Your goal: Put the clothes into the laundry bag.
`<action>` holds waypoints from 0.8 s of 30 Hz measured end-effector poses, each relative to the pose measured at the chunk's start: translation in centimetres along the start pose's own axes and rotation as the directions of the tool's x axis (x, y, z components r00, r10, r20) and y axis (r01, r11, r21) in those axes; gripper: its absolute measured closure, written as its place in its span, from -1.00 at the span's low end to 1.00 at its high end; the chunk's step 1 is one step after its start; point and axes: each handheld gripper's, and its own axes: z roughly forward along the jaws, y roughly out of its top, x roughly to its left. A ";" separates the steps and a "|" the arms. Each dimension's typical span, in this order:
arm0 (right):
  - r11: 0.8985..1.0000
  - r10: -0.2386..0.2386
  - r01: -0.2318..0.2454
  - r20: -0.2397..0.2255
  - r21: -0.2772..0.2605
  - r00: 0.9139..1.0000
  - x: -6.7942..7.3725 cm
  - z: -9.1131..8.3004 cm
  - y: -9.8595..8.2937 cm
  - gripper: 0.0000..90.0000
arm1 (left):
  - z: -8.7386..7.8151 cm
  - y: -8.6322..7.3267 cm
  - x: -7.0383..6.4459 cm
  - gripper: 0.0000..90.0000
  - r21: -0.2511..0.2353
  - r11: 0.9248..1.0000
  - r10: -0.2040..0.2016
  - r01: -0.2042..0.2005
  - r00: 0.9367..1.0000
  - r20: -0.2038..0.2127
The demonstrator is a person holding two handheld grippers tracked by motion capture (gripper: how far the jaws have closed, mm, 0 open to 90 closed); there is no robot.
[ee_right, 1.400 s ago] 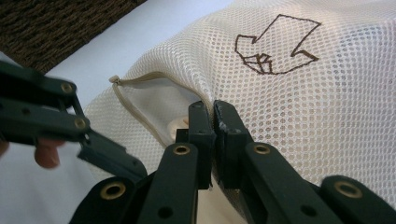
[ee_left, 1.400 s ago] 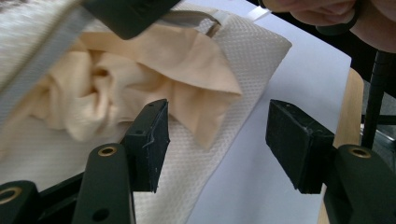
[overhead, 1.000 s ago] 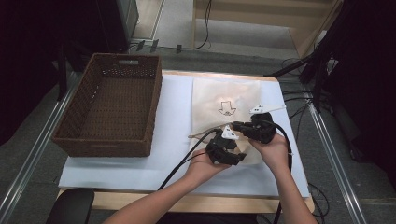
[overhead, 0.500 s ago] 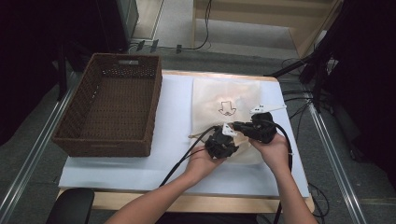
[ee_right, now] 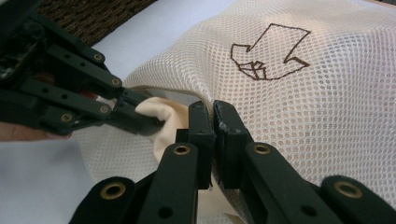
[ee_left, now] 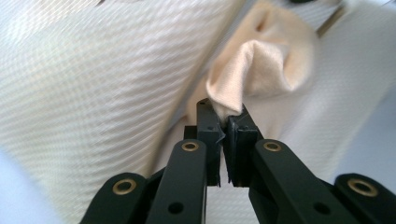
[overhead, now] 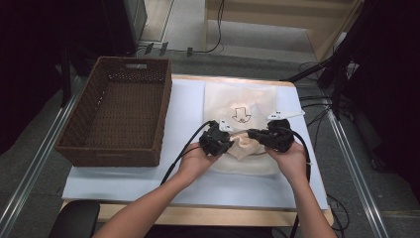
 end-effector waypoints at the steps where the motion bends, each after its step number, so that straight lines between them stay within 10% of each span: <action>1: 1.000 -0.001 0.001 0.000 0.000 1.000 0.0 0.0 0.0 0.95 | 0.2 -0.2 0.3 0.94 0.010 1.000 -0.010 0.010 1.000 0.000; 19: 1.000 -0.003 0.003 -0.003 0.005 1.000 0.0 0.1 0.0 0.95 | -3.4 0.1 0.1 0.31 -0.036 0.999 -0.017 0.022 0.992 0.121; 24: 1.000 -0.003 0.003 -0.002 0.004 1.000 0.0 0.1 0.0 0.95 | -4.0 0.3 -0.9 0.59 -0.078 0.997 0.019 -0.006 0.986 0.163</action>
